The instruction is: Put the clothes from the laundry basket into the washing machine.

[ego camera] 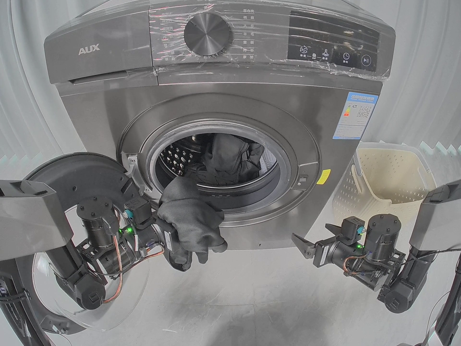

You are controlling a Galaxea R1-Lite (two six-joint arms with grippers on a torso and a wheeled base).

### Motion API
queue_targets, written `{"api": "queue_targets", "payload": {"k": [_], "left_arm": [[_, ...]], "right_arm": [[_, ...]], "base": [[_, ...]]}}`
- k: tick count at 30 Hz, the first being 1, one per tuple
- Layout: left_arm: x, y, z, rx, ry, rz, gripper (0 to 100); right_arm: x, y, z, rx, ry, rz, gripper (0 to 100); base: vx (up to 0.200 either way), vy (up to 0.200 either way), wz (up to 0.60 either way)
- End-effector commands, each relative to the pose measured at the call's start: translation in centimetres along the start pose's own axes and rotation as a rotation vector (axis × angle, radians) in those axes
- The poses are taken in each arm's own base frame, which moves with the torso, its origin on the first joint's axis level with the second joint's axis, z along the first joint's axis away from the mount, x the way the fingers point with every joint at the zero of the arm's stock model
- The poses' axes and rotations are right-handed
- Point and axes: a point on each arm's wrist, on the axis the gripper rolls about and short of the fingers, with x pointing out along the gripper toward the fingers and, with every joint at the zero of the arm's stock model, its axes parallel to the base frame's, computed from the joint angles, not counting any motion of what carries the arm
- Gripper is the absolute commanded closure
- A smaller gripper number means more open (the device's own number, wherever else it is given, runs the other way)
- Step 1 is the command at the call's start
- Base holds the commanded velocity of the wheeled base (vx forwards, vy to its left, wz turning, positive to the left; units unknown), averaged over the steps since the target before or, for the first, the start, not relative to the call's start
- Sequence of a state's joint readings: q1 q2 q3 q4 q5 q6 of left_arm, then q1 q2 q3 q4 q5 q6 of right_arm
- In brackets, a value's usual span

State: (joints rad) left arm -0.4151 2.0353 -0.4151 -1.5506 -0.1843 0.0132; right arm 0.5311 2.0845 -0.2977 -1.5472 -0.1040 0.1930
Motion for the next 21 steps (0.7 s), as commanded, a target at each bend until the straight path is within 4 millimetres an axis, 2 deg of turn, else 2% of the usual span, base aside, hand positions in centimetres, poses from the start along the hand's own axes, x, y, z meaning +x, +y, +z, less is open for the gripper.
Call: {"api": "queue_targets", "payload": {"k": [1,3,9,21], "left_arm": [[0.0,-0.3,-0.3,-0.001,0.013,-0.01,100],[0.0,-0.4,-0.2,0.0,0.01,-0.014,100],[0.1,-0.5,-0.6,-0.002,0.021,-0.011,100],[0.2,-1.4,-0.6,-0.001,0.024,-0.039,100]], "right_arm": [[0.0,0.2,-0.1,0.0,0.005,0.006,0],[0.0,0.3,-0.2,-0.002,0.009,0.01,0],[-0.1,0.5,-0.2,-0.003,0.007,0.015,0],[-0.2,1.0,-0.2,-0.007,0.006,0.027,0]], "base": [[0.0,0.0,0.0],[0.0,0.0,0.0],[0.2,0.0,0.0],[0.0,0.0,0.0]]}}
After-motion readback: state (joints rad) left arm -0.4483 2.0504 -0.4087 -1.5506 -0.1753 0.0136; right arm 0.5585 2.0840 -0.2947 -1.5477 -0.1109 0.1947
